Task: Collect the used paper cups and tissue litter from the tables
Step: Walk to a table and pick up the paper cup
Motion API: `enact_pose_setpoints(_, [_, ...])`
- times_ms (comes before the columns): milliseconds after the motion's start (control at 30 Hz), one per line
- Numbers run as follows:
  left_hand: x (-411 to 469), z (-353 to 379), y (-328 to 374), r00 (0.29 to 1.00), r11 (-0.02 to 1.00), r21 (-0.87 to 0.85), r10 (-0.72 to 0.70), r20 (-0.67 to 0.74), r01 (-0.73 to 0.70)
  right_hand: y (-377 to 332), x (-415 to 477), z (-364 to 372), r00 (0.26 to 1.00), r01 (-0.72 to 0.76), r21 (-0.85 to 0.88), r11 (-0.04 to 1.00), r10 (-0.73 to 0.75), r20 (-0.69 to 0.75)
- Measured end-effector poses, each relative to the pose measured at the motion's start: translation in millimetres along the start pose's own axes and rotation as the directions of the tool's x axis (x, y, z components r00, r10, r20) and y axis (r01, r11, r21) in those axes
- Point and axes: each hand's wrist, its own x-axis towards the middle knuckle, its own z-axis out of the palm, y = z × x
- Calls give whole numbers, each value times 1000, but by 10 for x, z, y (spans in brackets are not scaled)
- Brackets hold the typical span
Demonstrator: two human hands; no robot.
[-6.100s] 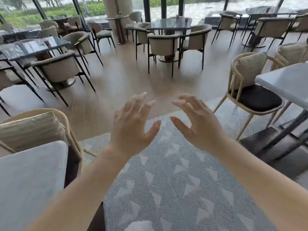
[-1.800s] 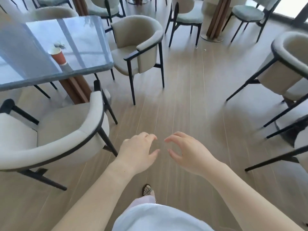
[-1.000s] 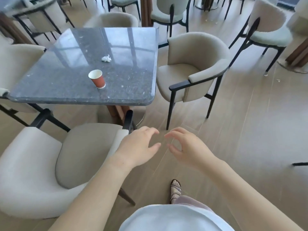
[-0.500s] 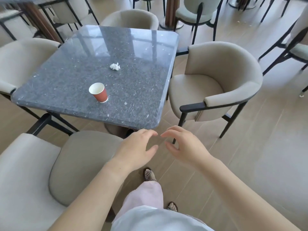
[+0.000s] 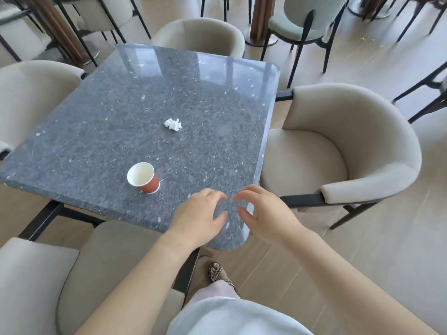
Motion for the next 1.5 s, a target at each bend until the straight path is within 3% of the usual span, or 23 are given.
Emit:
enact_pose_setpoints(300, [574, -290, -445, 998, 999, 43, -12, 59, 9, -56, 769, 16, 998, 38, 18, 999, -39, 51])
enact_pose_setpoints(767, [914, -404, -1012, 959, 963, 20, -265, -95, 268, -116, 1814, 179, 944, 192, 32, 981, -193, 267])
enact_pose_setpoints(967, [895, -394, -1341, 882, 903, -81, -428, -195, 421, -244, 2143, 336, 896, 281, 27, 959, -273, 351])
enact_pose_setpoints(1200, [907, -267, -1596, 787, 805, 26, -572, -229, 593, -285, 2378, 428, 863, 328, 46, 944, -319, 391])
enact_pose_setpoints(1367, [973, -226, -1676, 790, 791, 78, -592, -159, 607, -199, 2475, 421, 865, 321, 66, 945, -321, 387])
enact_pose_setpoints(1500, [1088, -228, -1665, 813, 810, 112, -552, -186, 576, -119, 2544, 416, 870, 307, 59, 950, -305, 388])
